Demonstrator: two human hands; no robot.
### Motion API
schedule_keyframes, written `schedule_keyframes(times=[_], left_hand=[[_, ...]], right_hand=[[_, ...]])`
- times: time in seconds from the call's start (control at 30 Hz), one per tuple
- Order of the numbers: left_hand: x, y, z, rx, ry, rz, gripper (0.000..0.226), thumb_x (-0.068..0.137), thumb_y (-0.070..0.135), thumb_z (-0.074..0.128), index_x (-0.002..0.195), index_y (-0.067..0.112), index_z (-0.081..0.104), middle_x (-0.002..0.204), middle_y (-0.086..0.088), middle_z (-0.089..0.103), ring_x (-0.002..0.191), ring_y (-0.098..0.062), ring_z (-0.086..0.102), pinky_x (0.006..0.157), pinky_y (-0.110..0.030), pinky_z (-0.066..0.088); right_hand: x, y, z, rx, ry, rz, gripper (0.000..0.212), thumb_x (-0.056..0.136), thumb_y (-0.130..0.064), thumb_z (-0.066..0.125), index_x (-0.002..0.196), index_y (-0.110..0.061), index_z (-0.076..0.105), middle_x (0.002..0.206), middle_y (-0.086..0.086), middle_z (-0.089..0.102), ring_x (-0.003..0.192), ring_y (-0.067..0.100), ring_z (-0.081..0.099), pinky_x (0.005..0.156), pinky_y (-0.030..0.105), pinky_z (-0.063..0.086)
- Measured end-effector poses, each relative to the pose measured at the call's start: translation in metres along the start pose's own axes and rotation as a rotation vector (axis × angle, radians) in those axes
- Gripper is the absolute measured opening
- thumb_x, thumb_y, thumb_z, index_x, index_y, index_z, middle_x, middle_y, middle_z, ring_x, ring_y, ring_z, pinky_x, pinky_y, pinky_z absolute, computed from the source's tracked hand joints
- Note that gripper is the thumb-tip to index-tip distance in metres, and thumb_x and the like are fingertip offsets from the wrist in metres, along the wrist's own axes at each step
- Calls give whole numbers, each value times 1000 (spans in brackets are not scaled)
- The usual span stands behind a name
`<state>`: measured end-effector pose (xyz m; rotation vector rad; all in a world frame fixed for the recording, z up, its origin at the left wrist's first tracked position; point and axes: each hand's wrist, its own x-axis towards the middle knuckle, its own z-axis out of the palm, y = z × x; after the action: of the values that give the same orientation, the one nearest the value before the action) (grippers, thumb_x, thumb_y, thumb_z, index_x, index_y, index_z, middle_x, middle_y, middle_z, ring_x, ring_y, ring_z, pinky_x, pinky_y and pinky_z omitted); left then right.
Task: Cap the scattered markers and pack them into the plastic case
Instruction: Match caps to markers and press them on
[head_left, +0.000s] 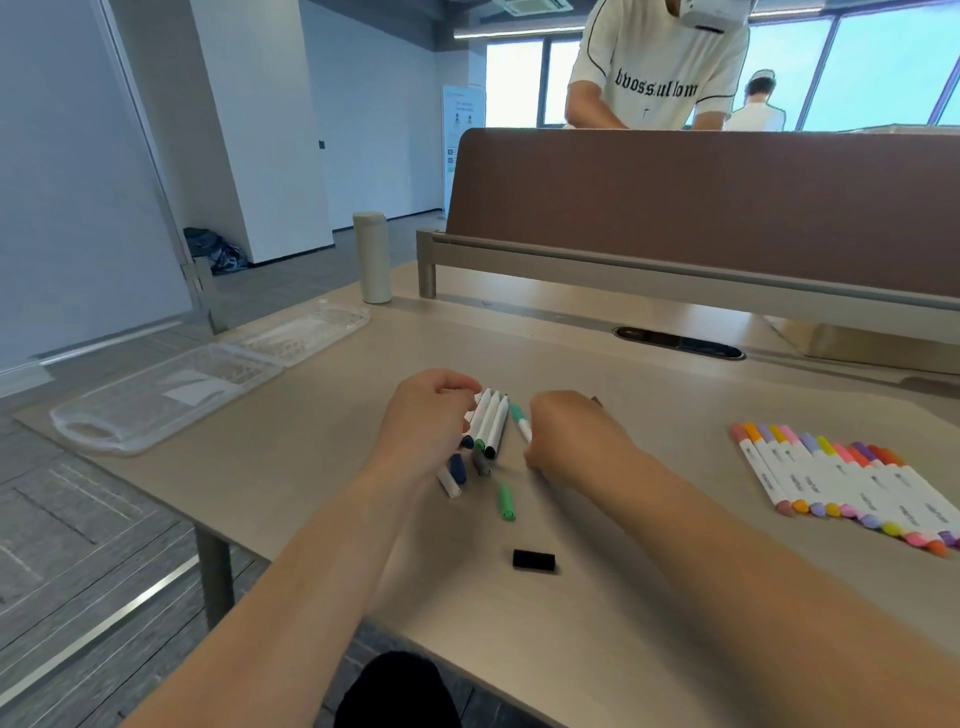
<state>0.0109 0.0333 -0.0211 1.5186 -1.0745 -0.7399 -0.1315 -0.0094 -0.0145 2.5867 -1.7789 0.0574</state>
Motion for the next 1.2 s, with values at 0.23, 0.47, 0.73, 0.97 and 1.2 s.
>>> schedule_keyframes(times=[0.23, 0.47, 0.73, 0.97, 1.2], left_hand=[[4, -2, -9, -1, 7, 12, 21, 92, 12, 52, 88, 20, 71, 81, 1, 69, 64, -14, 58, 58, -26, 42], [10, -6, -14, -53, 4, 27, 20, 91, 11, 55, 84, 17, 72, 73, 2, 69, 60, -15, 55, 56, -27, 42], [9, -8, -25, -19, 17, 46, 21, 90, 11, 54, 83, 18, 72, 72, 3, 69, 58, -12, 56, 58, -27, 42], [-21, 5, -21, 229, -135, 84, 14, 89, 20, 59, 83, 16, 71, 65, 7, 65, 52, -7, 54, 58, -24, 40], [-65, 12, -6, 553, -399, 174, 13, 83, 30, 73, 85, 17, 73, 76, 4, 68, 64, -6, 57, 59, -21, 42]], right_hand=[[13, -1, 7, 23, 107, 30, 23, 85, -4, 55, 68, -16, 45, 67, 2, 47, 60, 17, 45, 53, 27, 29], [41, -33, 0, 220, -48, 100, 33, 89, -5, 53, 62, -13, 37, 61, 2, 37, 52, 14, 32, 46, 25, 24], [63, -48, 2, -37, -341, 147, 30, 88, -19, 66, 69, -12, 45, 72, 2, 43, 59, 13, 38, 62, 26, 37], [10, -27, -27, 250, -227, 59, 30, 92, -12, 54, 62, -11, 48, 59, 3, 50, 48, 14, 44, 49, 21, 37], [-52, 1, -39, 488, -201, 136, 20, 83, -14, 52, 81, 1, 64, 59, 14, 59, 44, 23, 49, 45, 22, 39]])
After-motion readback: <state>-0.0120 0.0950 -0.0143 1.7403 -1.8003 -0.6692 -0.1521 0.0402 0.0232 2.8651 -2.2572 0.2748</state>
